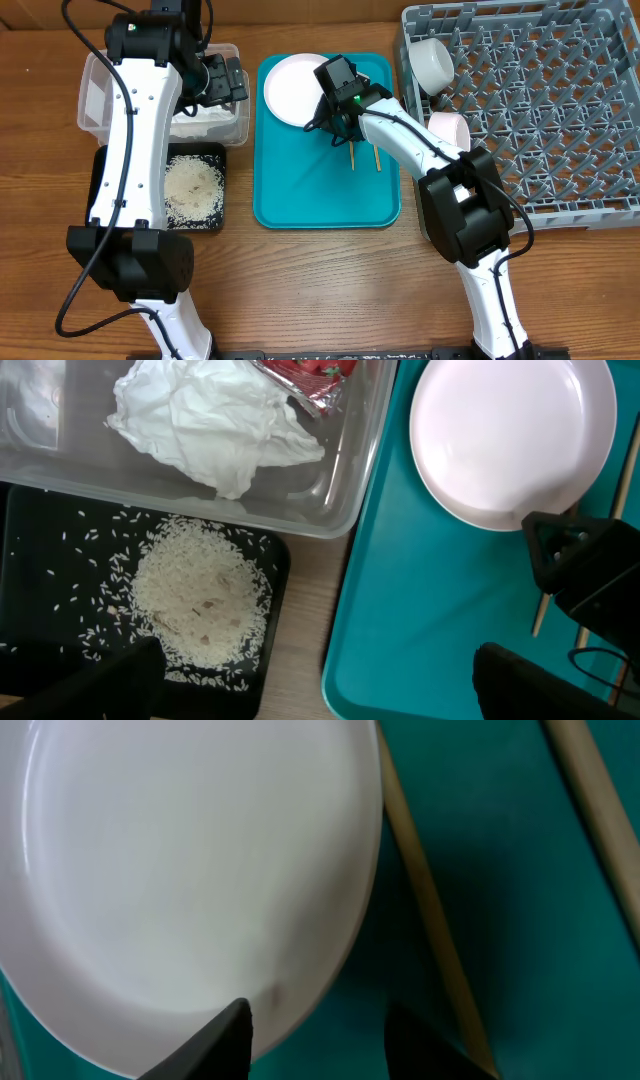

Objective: Sort waste into correct bins and load items into the dishwasher
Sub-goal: 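Reach the right gripper to the white plate and grasp its rim, then carry the white plate into the dish rack and stand it upright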

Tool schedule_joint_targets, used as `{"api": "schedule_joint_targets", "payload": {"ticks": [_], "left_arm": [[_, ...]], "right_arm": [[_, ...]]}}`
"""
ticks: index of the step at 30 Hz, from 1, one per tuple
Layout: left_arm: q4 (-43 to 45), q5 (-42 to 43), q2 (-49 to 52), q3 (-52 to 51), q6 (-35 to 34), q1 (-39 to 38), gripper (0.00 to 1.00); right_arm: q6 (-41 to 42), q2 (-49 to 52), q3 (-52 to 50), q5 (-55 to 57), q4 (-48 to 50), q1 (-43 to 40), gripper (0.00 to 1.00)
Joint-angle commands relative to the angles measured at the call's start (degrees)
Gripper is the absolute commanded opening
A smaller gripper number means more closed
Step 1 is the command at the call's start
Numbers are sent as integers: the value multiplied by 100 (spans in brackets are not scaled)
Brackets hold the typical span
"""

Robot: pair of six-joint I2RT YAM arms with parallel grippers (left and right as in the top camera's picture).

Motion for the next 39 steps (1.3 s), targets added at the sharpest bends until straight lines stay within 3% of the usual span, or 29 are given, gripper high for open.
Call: {"api": "schedule_joint_targets", "payload": {"ticks": [1,7,15,25,32,39], "left_arm": [[0,-74,-24,131,83,24,100],[0,-72,-24,131,83,24,100],[0,-74,-24,131,83,24,100],[0,-72,-24,131,83,24,100],[0,-74,-24,131,83,24,100],[0,-72,-24,131,83,24,100]], "right_arm": [[267,201,48,81,-68,-9,42],[267,243,50,85,-170,-9,33],[234,238,149,79,-844,-33,4],[-1488,-39,1805,238,-1917,-162,4],[-2232,-671,3624,1950,-3379,-476,4],[-2844,-1364,3993,4712,-3849,-968,4]]}}
